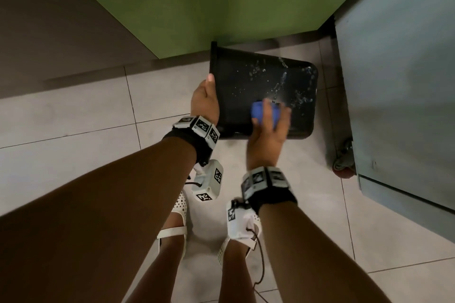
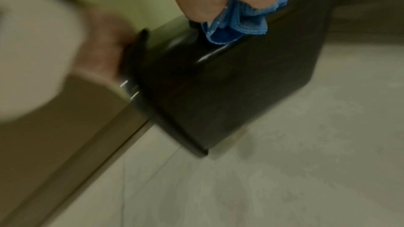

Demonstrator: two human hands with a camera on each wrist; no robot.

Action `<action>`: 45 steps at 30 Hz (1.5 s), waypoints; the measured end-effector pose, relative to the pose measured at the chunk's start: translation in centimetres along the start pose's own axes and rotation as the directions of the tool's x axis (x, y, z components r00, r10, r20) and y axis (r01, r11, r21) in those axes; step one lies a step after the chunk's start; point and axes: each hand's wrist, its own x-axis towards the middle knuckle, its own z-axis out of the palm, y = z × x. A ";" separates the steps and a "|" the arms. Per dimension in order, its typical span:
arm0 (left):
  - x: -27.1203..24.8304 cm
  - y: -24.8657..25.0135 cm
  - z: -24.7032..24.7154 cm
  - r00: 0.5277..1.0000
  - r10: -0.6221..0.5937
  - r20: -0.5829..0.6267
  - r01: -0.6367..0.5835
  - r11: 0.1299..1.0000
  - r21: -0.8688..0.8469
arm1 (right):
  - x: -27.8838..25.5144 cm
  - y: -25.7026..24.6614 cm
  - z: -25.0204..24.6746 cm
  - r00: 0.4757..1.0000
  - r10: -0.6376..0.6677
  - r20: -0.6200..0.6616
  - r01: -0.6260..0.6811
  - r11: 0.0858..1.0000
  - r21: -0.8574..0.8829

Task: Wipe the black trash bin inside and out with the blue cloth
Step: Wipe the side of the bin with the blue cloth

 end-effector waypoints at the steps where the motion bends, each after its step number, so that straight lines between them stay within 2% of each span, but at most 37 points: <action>1: 0.0 -0.1 0.0 1.000 -0.003 0.007 0.003 1.000 -0.004 | 0.7 0.5 -1.0 0.998 0.036 -0.047 -0.035 0.999 0.025; 4: 0.1 -0.1 0.0 0.999 -0.032 0.024 0.033 0.999 -0.035 | 3.1 2.0 -3.4 0.968 0.185 -0.167 -0.170 0.980 0.101; 6: 0.2 -0.1 0.1 0.999 -0.051 0.019 0.052 0.998 -0.037 | 3.7 2.6 -3.7 0.928 0.297 -0.223 -0.312 0.950 -0.033; 8: 0.2 -0.3 0.1 0.998 -0.061 0.009 0.062 0.998 -0.014 | 3.5 2.4 -3.0 0.919 0.302 -0.254 -0.334 0.938 -0.093; 11: 0.1 -0.3 0.0 0.997 -0.079 0.026 0.078 0.997 0.008 | 2.1 1.1 -1.2 0.949 0.196 -0.248 -0.228 0.968 -0.108; 14: -0.1 0.2 -0.2 0.995 -0.098 0.032 0.097 0.995 0.015 | -0.1 -0.4 1.2 0.996 0.092 -0.015 -0.093 0.995 -0.041; 16: -0.3 0.2 -0.3 0.992 -0.111 0.055 0.112 0.994 -0.015 | -1.5 -1.5 2.9 0.994 -0.064 0.088 0.069 0.996 -0.059; 18: -0.5 0.2 -0.5 0.988 -0.126 0.084 0.130 0.990 -0.045 | -2.2 -1.9 4.0 0.965 -0.226 0.132 0.245 0.959 -0.146; 20: -0.5 0.3 -0.6 0.989 -0.124 0.085 0.128 0.991 -0.046 | -1.8 -1.4 3.7 0.960 -0.234 0.151 0.259 0.949 -0.177; 22: -0.3 0.3 -0.6 0.992 -0.106 0.066 0.109 0.994 -0.030 | -0.7 -0.3 2.3 0.977 -0.181 0.111 0.194 0.973 -0.127; 25: -0.1 0.0 -0.5 0.992 -0.105 0.064 0.107 0.994 -0.020 | 1.6 1.6 -0.6 0.996 0.075 -0.041 -0.076 0.997 -0.023; 27: 0.1 -0.4 -0.5 0.994 -0.094 0.063 0.095 0.996 -0.004 | 3.1 2.9 -2.4 0.956 0.233 -0.180 -0.244 0.969 -0.039; 29: 0.3 -0.4 -0.4 0.995 -0.086 0.053 0.085 0.996 0.012 | 3.9 3.4 -3.5 0.899 0.355 -0.256 -0.378 0.925 -0.048; 31: 0.4 -0.5 -0.4 0.995 -0.088 0.052 0.088 0.996 -0.008 | 3.9 3.1 -3.3 0.880 0.387 -0.277 -0.415 0.908 -0.052; 32: 0.4 -0.5 -0.4 0.995 -0.090 0.053 0.091 0.996 -0.023 | 3.7 2.5 -2.9 0.898 0.342 -0.277 -0.375 0.924 -0.076; 34: 0.5 -0.4 -0.3 0.995 -0.087 0.047 0.089 0.995 -0.042 | 2.6 1.1 -1.3 0.957 0.177 -0.230 -0.212 0.968 -0.136; 36: 0.6 -0.4 -0.4 0.996 -0.080 0.040 0.082 0.995 -0.047 | 1.2 -0.6 0.6 0.995 0.017 -0.094 -0.032 0.987 -0.154; 39: 0.6 -0.6 -0.4 0.993 -0.110 0.051 0.114 0.990 -0.088 | 0.1 -1.9 3.3 0.982 -0.146 0.120 0.159 0.981 -0.112; 41: 0.5 -0.8 -0.3 0.991 -0.119 0.054 0.124 0.986 -0.108 | 0.7 -1.9 4.4 0.932 -0.235 0.275 0.312 0.906 -0.286; 42: 0.5 -0.9 -0.2 0.993 -0.111 0.045 0.116 0.987 -0.107 | 1.4 -2.0 4.7 0.912 -0.217 0.348 0.341 0.873 -0.349; 43: 0.6 -0.9 -0.2 0.994 -0.101 0.040 0.104 0.990 -0.100 | 2.2 -2.4 4.8 0.912 -0.188 0.365 0.324 0.876 -0.358; 45: 0.7 -0.8 -0.2 0.995 -0.091 0.037 0.094 0.992 -0.081 | 3.8 -3.6 4.5 0.944 -0.162 0.286 0.232 0.945 -0.230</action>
